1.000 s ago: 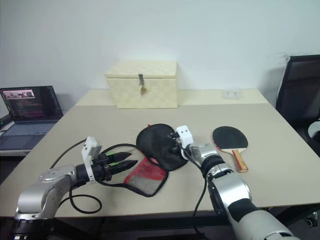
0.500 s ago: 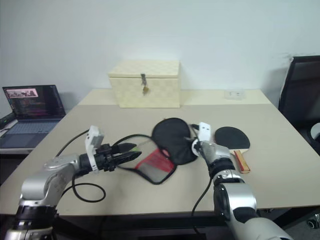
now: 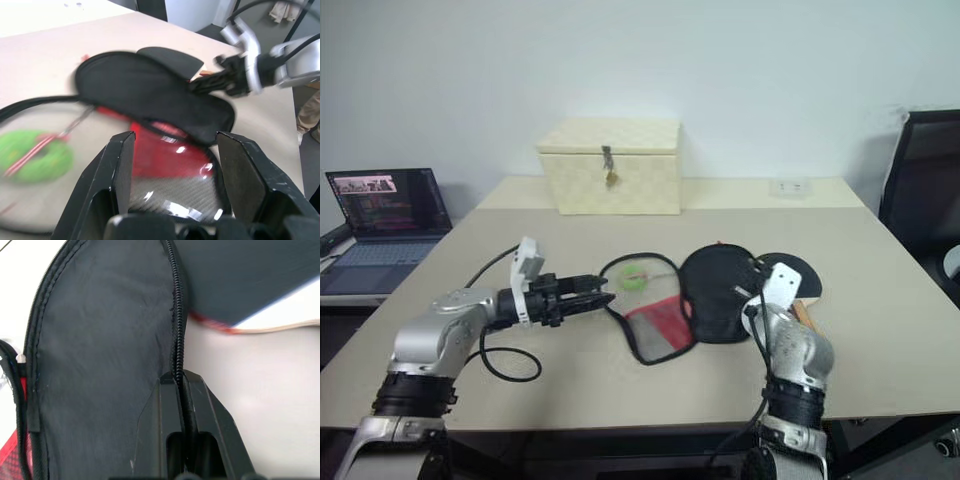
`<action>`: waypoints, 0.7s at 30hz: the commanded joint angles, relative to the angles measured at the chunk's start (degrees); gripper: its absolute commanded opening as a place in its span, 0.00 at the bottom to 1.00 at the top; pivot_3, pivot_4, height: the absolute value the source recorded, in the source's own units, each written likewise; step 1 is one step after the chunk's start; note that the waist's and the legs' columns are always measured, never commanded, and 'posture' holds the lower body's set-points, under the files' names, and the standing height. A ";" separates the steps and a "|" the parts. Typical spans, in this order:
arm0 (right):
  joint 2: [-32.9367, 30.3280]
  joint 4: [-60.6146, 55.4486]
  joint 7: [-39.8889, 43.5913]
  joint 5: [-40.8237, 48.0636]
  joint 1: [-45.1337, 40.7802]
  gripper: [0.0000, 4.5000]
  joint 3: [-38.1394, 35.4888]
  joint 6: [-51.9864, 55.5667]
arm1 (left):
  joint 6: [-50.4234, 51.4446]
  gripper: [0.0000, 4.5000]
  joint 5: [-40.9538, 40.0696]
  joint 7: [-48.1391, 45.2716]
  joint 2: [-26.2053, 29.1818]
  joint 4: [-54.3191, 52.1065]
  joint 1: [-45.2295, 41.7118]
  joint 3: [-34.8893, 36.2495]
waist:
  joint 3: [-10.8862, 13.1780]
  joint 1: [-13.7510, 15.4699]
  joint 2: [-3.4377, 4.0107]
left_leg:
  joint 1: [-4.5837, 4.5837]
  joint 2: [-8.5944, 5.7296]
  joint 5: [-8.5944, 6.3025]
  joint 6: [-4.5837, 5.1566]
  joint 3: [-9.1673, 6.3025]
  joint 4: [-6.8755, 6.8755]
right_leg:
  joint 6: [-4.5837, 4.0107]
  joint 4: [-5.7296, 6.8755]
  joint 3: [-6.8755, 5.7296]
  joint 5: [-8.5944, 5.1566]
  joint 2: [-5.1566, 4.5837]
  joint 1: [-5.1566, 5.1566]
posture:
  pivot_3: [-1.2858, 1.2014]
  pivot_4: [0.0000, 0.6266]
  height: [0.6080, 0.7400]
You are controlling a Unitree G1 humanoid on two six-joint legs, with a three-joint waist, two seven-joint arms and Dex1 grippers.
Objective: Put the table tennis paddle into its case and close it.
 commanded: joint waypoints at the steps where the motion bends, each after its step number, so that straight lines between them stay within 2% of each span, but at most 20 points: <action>1: 6.83 -4.84 -1.75 1.75 1.48 0.02 1.35 2.27 | -1.98 0.62 0.54 -1.28 0.08 0.65 -2.50 -0.16 | 0.00 -0.04 0.00 | -0.05 0.00 0.00 0.00 0.01 0.00 | 0.00 0.04 0.02 0.00 0.01 -0.08 | 0.52 0.24 1.00; 7: 7.51 -3.08 -0.25 4.15 1.94 0.02 4.12 5.29 | -3.07 0.62 1.16 -2.00 -0.26 2.21 -3.32 -0.55 | 0.00 -0.28 0.00 | -0.21 0.02 0.00 0.00 0.13 0.00 | -0.03 0.23 0.17 -0.02 0.06 -0.41 | 0.52 0.24 1.00; 12: 4.96 -0.91 3.13 4.44 2.40 0.02 7.31 5.56 | -3.33 0.62 1.29 -1.81 -0.46 1.97 -2.76 -0.27 | 0.00 -0.33 0.00 | -0.21 0.03 0.00 0.01 0.15 0.00 | -0.05 0.27 0.16 -0.03 0.09 -0.43 | 0.52 0.24 1.00; 13: 3.34 -0.77 4.06 3.70 2.59 0.05 8.47 5.06 | -3.35 0.62 1.26 -1.67 -0.48 1.72 -2.46 -0.16 | 0.00 -0.32 0.00 | -0.21 0.03 0.00 0.00 0.16 0.00 | -0.04 0.27 0.16 -0.03 0.10 -0.43 | 0.52 0.24 1.00; 16: -2.77 -2.30 6.31 0.25 3.51 0.05 12.38 3.99 | -3.44 0.62 1.15 -1.10 -0.46 1.08 -1.67 0.27 | 0.00 -0.32 0.00 | -0.21 0.02 0.00 0.01 0.17 0.00 | -0.04 0.26 0.15 -0.04 0.12 -0.43 | 0.52 0.24 1.00; 21: -7.71 -7.62 8.58 -1.92 6.06 0.05 13.58 5.85 | -3.57 0.62 0.69 0.01 -0.97 -0.07 -0.64 0.86 | 0.00 -0.19 -0.01 | -0.26 0.00 0.00 0.01 0.15 0.01 | -0.03 0.23 0.12 -0.04 0.13 -0.43 | 0.52 0.24 1.00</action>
